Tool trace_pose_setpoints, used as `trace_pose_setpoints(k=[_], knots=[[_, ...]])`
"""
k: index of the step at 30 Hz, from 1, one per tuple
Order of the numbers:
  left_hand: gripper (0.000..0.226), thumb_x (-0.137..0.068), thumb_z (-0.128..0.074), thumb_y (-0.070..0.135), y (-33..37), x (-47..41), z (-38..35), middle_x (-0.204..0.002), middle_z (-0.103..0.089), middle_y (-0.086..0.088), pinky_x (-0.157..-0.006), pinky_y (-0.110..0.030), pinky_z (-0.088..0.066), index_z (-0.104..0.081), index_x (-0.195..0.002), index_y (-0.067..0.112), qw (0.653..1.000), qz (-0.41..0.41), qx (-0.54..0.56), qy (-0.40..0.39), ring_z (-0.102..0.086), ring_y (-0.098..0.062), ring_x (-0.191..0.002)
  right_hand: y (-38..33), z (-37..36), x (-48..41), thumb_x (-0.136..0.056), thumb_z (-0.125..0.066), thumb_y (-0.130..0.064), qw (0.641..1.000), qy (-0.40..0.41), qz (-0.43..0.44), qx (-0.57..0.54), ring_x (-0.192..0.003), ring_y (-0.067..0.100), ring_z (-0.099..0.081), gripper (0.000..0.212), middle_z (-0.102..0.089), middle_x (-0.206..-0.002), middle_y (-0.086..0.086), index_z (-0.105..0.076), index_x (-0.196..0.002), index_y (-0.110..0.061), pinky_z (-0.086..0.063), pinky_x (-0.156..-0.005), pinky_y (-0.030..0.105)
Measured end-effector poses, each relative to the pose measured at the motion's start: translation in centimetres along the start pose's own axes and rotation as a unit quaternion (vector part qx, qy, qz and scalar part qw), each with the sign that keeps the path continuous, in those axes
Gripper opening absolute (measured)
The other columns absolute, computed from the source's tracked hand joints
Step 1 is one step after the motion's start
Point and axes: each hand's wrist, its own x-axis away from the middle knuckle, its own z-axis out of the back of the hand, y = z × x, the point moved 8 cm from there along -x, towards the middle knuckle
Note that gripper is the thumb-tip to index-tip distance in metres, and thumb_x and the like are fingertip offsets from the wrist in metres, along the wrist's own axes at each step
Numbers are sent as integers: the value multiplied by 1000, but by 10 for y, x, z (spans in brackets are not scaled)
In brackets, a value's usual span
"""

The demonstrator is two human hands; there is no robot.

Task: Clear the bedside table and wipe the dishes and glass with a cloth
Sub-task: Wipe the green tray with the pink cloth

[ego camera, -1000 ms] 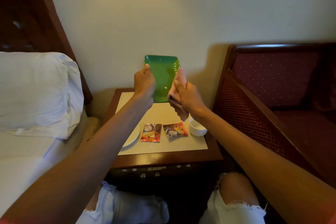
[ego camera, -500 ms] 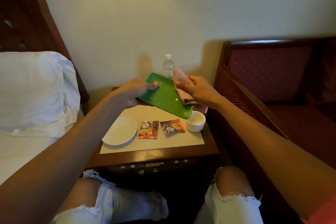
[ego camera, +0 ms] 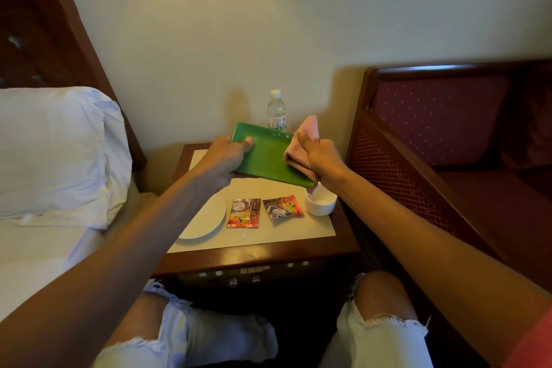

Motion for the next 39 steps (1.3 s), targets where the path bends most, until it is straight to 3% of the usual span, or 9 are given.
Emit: trace_pose_setpoints(k=[6,12,15,20,26,31,34,36,39], knots=[[10,-104,-49,21,7,-7,11,-95,-65,-1,-60,-35,-57,-56,-109,17,989,-60,102,93,-66,-18,-84,5,-17,17,-99,-47,-47,999,-31,15,-13,-52,21,-67,50,-70,-91,21,-57,-113,1,-49,-42,25],[23,-87,-66,6,-11,7,-3,-109,-65,-12,-72,-35,-60,-59,-109,9,987,24,51,-149,-70,-25,-93,-22,17,7,-90,-66,-41,998,-2,35,-61,-58,31,-60,41,-65,-61,12,-63,-91,0,-55,-59,46],[32,-83,-71,0,-13,20,-16,-110,-69,-11,-70,-34,-62,-60,-113,5,970,29,-83,-227,-72,-26,-94,-38,16,9,-90,-66,-40,997,-30,76,5,-57,20,-64,35,-67,-52,-3,-64,-78,-8,-52,-56,32],[29,-86,-76,21,-4,15,-30,-106,-70,-7,-78,-34,-54,-62,-110,12,990,-12,-99,-102,-66,-18,-90,-30,5,10,-89,-59,-55,997,38,66,4,-77,29,-71,54,-73,-89,14,-67,-98,-2,-60,-73,48],[10,-97,-61,17,36,7,-26,-90,-60,8,-62,-25,-42,-57,-107,18,993,-107,-11,41,-56,-10,-81,-17,-13,23,-99,-43,-51,997,-17,62,36,-34,16,-57,54,-68,-75,17,-59,-101,0,-43,-34,22],[7,-96,-62,17,4,26,-33,-89,-68,5,-63,-26,-49,-63,-92,23,995,-98,6,16,-65,-14,-81,-40,3,6,-96,-51,-50,995,-19,91,45,-77,28,-70,50,-72,-88,14,-67,-102,-2,-60,-68,39],[13,-97,-60,16,-16,37,-39,-87,-68,4,-62,-26,-51,-62,-87,24,997,-72,20,-6,-65,-12,-77,-40,6,4,-97,-52,-47,995,-23,82,55,-77,19,-67,45,-70,-84,5,-68,-100,-6,-56,-65,24],[17,-100,-55,21,-14,31,-33,-85,-67,2,-66,-28,-53,-62,-84,22,997,-65,25,19,-64,-14,-76,-28,0,6,-96,-51,-50,996,-25,65,48,-84,26,-68,51,-71,-92,11,-68,-104,-3,-59,-77,38],[23,-102,-50,27,3,7,-12,-90,-66,-4,-73,-33,-51,-63,-86,17,989,-89,30,112,-63,-25,-83,-8,-18,22,-97,-49,-49,998,-46,46,28,-59,28,-68,52,-70,-84,17,-63,-104,1,-57,-52,38]])
